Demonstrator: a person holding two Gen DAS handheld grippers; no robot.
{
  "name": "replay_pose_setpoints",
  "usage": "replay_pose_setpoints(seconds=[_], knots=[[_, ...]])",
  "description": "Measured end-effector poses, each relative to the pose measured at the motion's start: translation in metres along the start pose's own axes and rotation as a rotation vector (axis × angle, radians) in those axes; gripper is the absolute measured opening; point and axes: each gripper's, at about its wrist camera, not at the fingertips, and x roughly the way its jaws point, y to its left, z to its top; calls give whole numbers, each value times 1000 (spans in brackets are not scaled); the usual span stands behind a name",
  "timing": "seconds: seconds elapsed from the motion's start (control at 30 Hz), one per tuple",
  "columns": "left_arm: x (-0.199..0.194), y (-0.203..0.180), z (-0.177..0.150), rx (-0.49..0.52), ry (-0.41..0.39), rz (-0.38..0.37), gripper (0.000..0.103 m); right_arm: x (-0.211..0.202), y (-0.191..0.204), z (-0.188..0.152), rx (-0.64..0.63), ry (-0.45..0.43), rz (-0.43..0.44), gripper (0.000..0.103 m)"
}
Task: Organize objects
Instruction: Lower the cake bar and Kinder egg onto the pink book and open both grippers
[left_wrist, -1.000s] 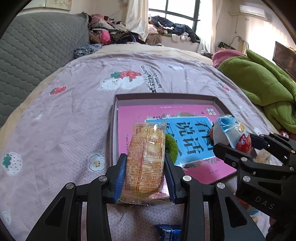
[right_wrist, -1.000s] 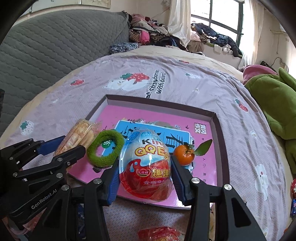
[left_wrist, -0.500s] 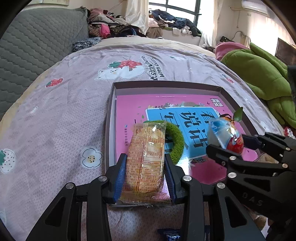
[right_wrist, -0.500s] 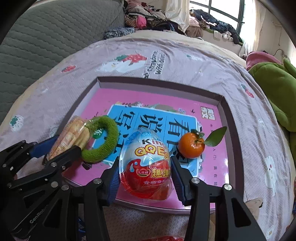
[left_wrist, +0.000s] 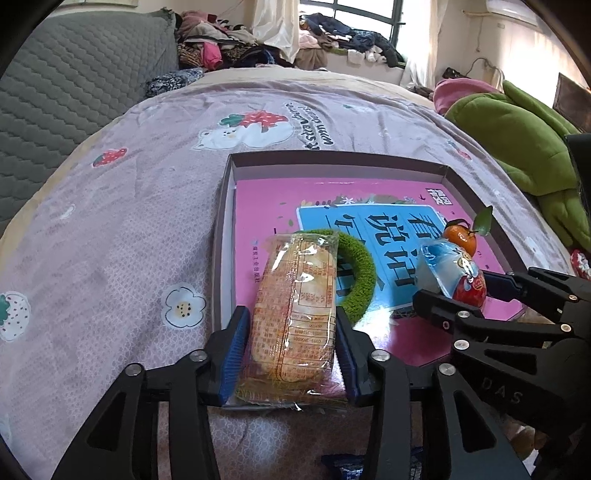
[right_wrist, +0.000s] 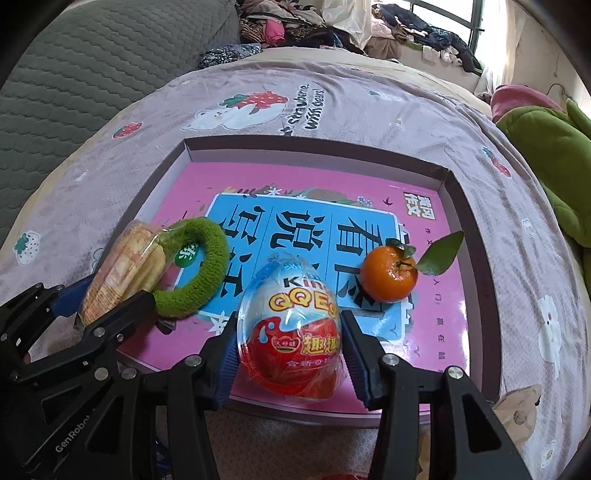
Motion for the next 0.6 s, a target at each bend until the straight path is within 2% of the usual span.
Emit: replay_pose_setpoints(seconds=[0.03, 0.2, 0.33, 0.6], knots=[[-1, 1, 0, -3, -2, 3, 55, 0, 0, 0, 0, 2, 0, 51], [-10, 3, 1, -8, -18, -14, 61, -2, -2, -1, 13, 21, 34, 51], [-18, 2, 0, 8, -34, 9, 62, -7, -1, -1, -4, 12, 11, 51], [-41, 6, -3, 4, -51, 11, 62, -27, -7, 0, 15, -29, 20, 52]])
